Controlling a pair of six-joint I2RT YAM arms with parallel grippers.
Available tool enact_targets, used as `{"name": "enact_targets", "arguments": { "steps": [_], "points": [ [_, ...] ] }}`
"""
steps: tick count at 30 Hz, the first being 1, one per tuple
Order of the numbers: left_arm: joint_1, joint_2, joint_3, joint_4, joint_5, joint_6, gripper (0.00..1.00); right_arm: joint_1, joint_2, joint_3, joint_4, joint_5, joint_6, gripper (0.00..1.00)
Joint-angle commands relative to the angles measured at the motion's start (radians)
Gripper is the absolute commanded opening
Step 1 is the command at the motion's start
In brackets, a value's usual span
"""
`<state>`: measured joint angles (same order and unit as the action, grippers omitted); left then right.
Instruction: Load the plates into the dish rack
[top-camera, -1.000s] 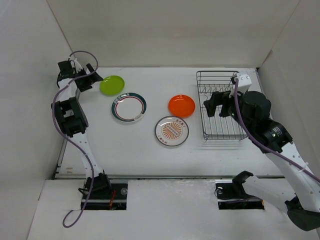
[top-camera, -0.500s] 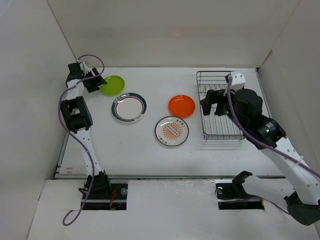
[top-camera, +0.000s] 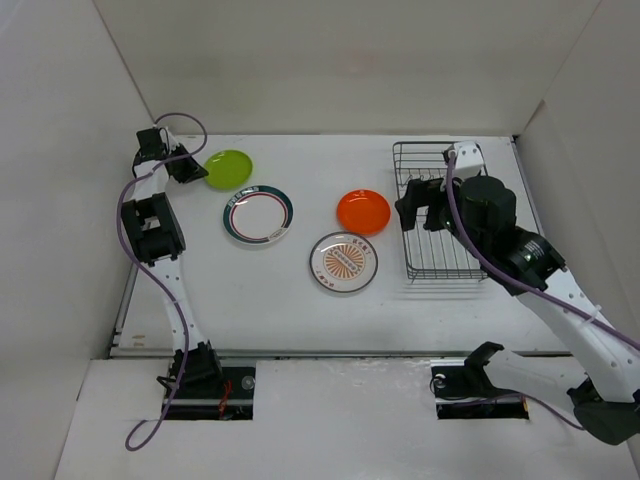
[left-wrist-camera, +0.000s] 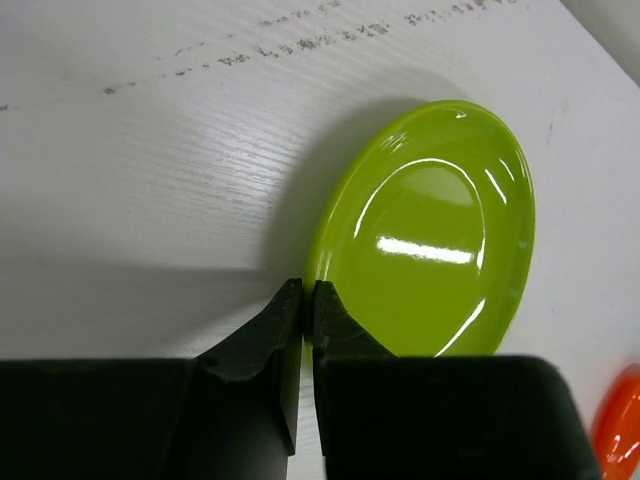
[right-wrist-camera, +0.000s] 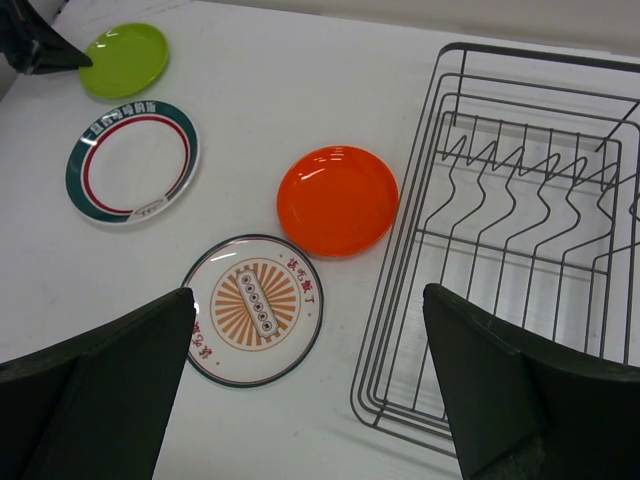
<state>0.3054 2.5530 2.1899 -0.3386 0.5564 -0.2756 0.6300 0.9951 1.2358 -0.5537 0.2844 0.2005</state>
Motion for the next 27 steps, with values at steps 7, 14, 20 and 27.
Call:
{"name": "enact_targets", "arguments": {
  "steps": [7, 14, 20, 27],
  "points": [
    [0.000, -0.049, 0.022, 0.090, 0.143, -0.123, 0.00, 0.027, 0.034, 0.013, 0.066, -0.011, 0.022, 1.00],
    [-0.011, -0.212, -0.015, 0.271, 0.441, -0.221, 0.00, 0.036, 0.091, -0.088, 0.335, -0.037, 0.034, 1.00],
    [-0.021, -0.376, -0.139, 0.349, 0.599, -0.244, 0.00, -0.075, 0.295, -0.036, 0.602, -0.423, -0.004, 1.00],
    [-0.109, -0.603, -0.314, 0.136, 0.502, 0.074, 0.00, -0.084, 0.625, 0.289, 0.744, -0.669, 0.134, 1.00]
  ]
}}
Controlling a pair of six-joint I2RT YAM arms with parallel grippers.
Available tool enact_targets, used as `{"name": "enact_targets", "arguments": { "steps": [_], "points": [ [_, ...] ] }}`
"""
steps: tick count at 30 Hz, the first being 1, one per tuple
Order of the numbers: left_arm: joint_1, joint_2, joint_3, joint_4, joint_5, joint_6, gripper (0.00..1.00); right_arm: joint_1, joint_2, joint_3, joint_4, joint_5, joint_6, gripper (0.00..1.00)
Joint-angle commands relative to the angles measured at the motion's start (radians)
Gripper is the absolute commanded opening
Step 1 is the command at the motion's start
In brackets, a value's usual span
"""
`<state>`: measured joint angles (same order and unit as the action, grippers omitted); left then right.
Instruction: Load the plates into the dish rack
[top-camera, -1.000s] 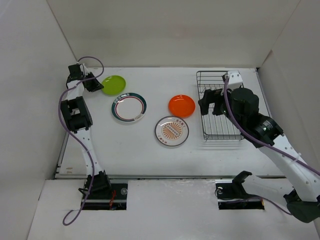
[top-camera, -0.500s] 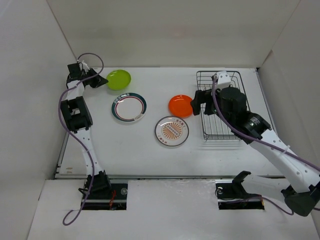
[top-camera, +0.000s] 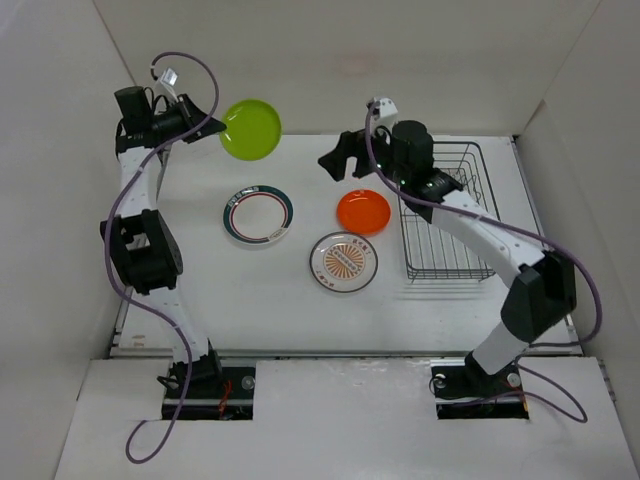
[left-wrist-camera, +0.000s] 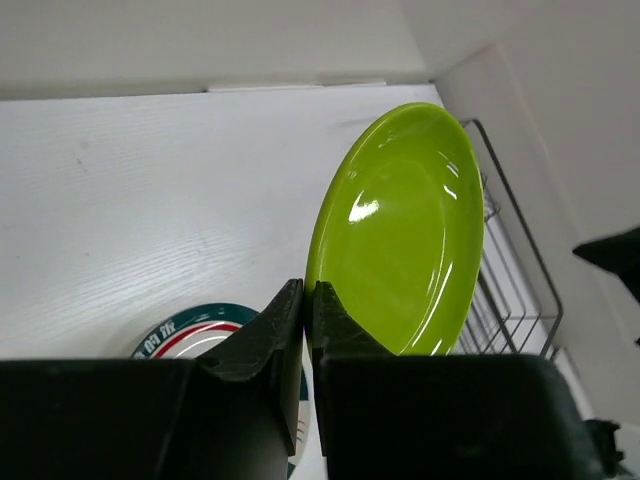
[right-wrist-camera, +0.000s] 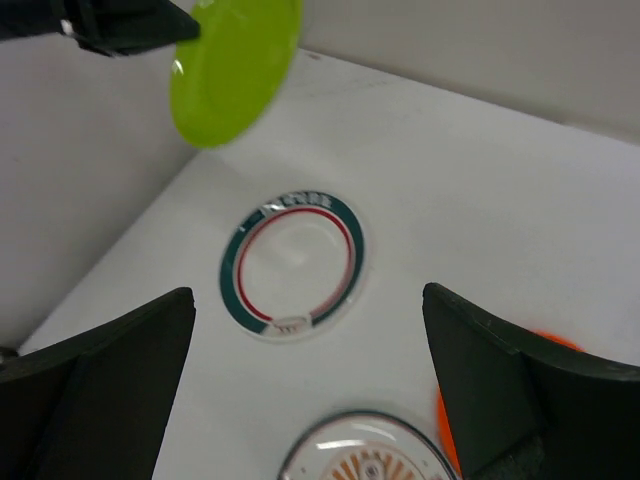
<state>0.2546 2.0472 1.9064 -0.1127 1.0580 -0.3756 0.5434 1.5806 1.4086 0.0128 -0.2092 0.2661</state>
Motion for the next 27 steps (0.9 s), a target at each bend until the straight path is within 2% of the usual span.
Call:
{"name": "enact_targets", "arguments": {
  "steps": [1, 5, 13, 21, 23, 24, 25, 26, 27],
  "points": [
    [-0.070, -0.114, -0.059, -0.111, -0.010, 0.203, 0.00, 0.003, 0.067, 0.140, 0.208, -0.185, 0.087, 1.00],
    [-0.115, -0.215, -0.162, -0.120, -0.026, 0.256, 0.00, 0.021, 0.182, 0.249, 0.228, -0.205, 0.146, 1.00],
    [-0.187, -0.324, -0.219, -0.110, -0.010, 0.268, 0.00, 0.030, 0.381, 0.357, 0.237, -0.285, 0.225, 0.99],
    [-0.207, -0.354, -0.253, -0.047, 0.017, 0.207, 0.00, 0.009, 0.372, 0.314, 0.237, -0.303, 0.225, 0.96],
    [-0.207, -0.354, -0.253, -0.035, 0.017, 0.196, 0.00, 0.009, 0.372, 0.305, 0.237, -0.323, 0.225, 0.92],
    [-0.207, -0.354, -0.253, -0.025, 0.017, 0.185, 0.00, 0.009, 0.372, 0.305, 0.237, -0.323, 0.225, 0.84],
    [-0.207, -0.354, -0.253, -0.025, 0.017, 0.176, 0.00, 0.009, 0.372, 0.305, 0.237, -0.344, 0.225, 0.46],
    [-0.207, -0.354, -0.253, -0.016, 0.017, 0.176, 0.00, 0.009, 0.372, 0.305, 0.237, -0.345, 0.225, 0.24],
    [-0.207, -0.354, -0.253, -0.016, 0.017, 0.176, 0.00, 0.009, 0.363, 0.305, 0.237, -0.345, 0.225, 0.07]
  ]
}}
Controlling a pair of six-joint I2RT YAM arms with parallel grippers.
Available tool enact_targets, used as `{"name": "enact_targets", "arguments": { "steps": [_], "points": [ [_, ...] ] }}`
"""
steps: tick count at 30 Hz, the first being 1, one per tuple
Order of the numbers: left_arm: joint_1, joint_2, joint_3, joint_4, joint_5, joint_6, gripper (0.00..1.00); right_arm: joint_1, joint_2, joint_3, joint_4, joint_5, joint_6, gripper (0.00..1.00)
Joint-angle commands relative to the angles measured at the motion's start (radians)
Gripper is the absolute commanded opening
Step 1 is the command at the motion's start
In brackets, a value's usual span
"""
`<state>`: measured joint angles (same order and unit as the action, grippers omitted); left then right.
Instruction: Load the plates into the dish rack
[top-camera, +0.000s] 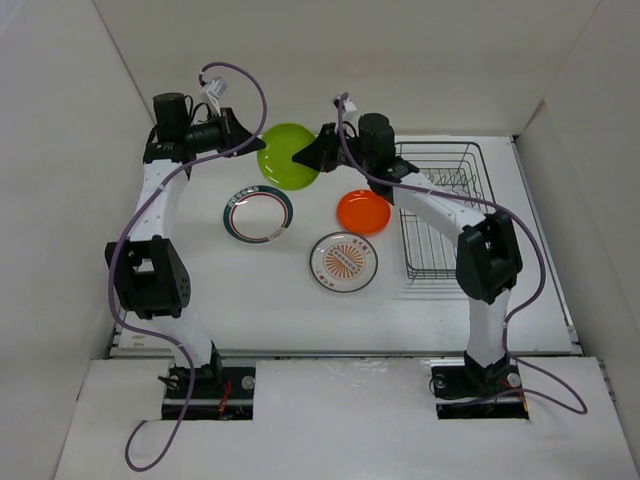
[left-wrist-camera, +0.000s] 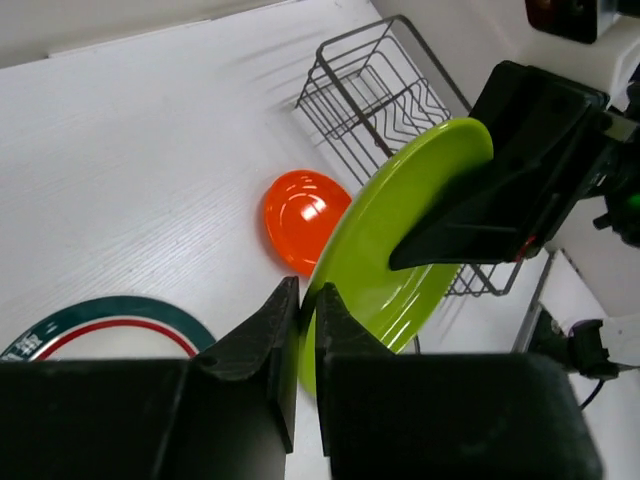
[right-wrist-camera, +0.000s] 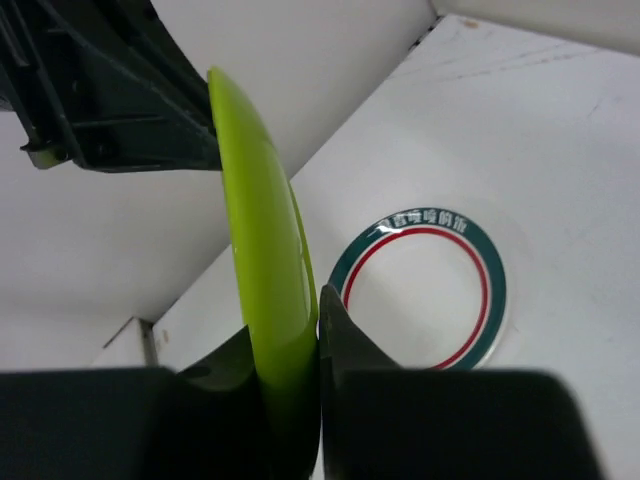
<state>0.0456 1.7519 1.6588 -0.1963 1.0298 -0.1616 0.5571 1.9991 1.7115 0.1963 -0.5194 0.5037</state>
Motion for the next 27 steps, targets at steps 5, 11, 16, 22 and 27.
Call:
{"name": "enact_targets", "arguments": {
  "steps": [5, 11, 16, 22, 27],
  "points": [
    [-0.007, -0.034, 0.060, -0.040, -0.109, 0.016, 1.00, -0.101, -0.163, -0.085, 0.008, 0.082, -0.013, 0.00],
    [-0.053, 0.009, 0.134, -0.241, -0.517, 0.135, 1.00, -0.198, -0.341, -0.078, -0.542, 0.662, -0.189, 0.00],
    [-0.072, 0.011, 0.092, -0.276, -0.622, 0.185, 1.00, -0.267, -0.436, -0.130, -0.692, 0.926, -0.211, 0.00],
    [-0.090, -0.009, 0.016, -0.235, -0.642, 0.214, 1.00, -0.267, -0.436, -0.148, -0.729, 1.061, -0.246, 0.00],
    [-0.099, -0.020, -0.011, -0.235, -0.651, 0.214, 1.00, -0.276, -0.392, -0.167, -0.693, 1.050, -0.290, 0.00]
  ]
}}
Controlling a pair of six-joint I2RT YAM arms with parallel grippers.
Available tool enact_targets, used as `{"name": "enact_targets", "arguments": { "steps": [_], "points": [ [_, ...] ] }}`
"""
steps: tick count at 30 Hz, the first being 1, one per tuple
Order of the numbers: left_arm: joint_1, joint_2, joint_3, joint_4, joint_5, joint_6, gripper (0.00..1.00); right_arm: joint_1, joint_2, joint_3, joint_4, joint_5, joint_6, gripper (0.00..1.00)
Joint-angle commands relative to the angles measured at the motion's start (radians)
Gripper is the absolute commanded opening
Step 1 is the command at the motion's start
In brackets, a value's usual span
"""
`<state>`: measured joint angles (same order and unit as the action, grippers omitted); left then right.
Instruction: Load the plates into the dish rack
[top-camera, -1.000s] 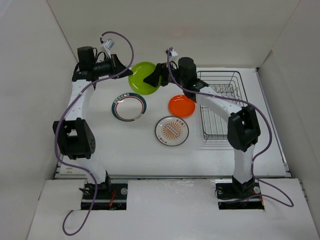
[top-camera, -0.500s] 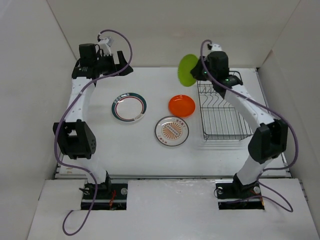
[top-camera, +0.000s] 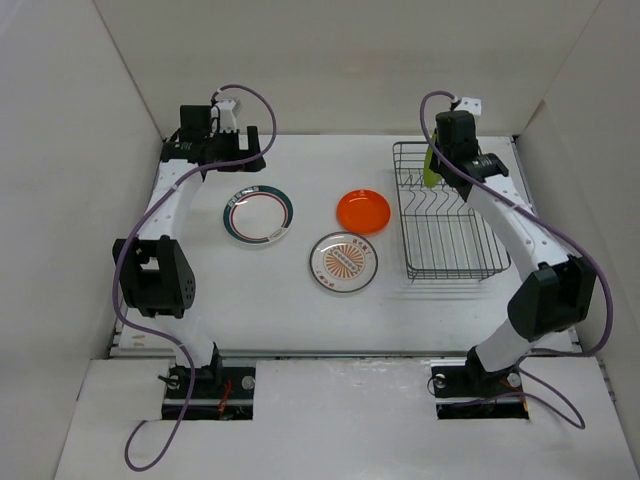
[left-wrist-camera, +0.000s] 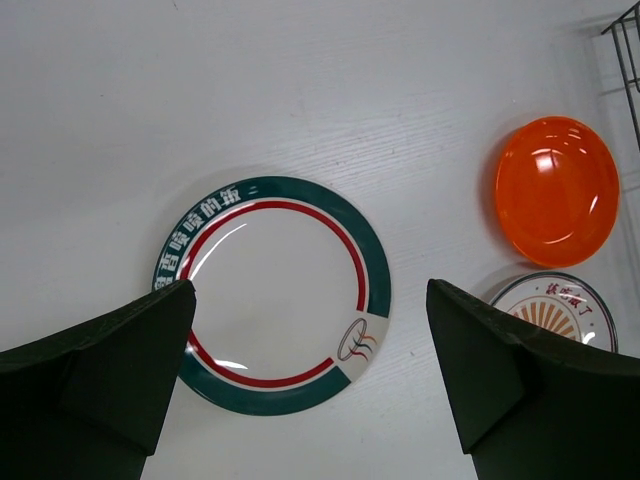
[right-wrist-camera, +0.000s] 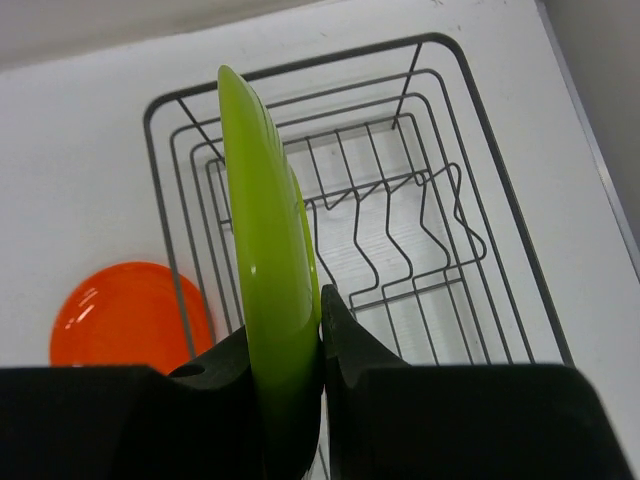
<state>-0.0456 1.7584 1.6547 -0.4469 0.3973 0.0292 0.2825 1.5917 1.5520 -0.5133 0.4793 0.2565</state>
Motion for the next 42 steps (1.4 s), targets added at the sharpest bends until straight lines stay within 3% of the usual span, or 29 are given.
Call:
{"name": "enact_targets", "arguments": {
  "steps": [1, 8, 22, 26, 34, 38, 42],
  "points": [
    [-0.008, -0.036, -0.007, 0.016, -0.018, 0.032, 1.00, -0.002, 0.016, -0.007, 0.027, 0.051, -0.043, 0.00],
    [-0.008, -0.056, -0.016, 0.007, -0.018, 0.051, 1.00, -0.023, 0.046, -0.061, 0.094, -0.024, -0.129, 0.00],
    [-0.049, -0.065, 0.020, -0.033, 0.002, 0.060, 1.00, -0.043, 0.157, -0.061, 0.134, -0.090, -0.138, 0.01],
    [-0.137, -0.017, 0.091, -0.068, -0.018, 0.083, 1.00, -0.052, 0.185, -0.040, 0.122, -0.100, -0.138, 0.57],
    [-0.207, 0.160, 0.302, -0.098, 0.075, 0.071, 1.00, -0.043, 0.185, 0.048, 0.085, -0.056, -0.138, 0.62],
    [-0.227, 0.289, 0.376, -0.085, 0.150, 0.080, 1.00, -0.022, 0.116, 0.085, 0.013, 0.059, -0.114, 0.73],
    [-0.237, 0.503, 0.531, -0.125, 0.282, 0.080, 1.00, 0.017, -0.030, 0.057, -0.011, 0.111, -0.083, 0.73]
  ]
}}
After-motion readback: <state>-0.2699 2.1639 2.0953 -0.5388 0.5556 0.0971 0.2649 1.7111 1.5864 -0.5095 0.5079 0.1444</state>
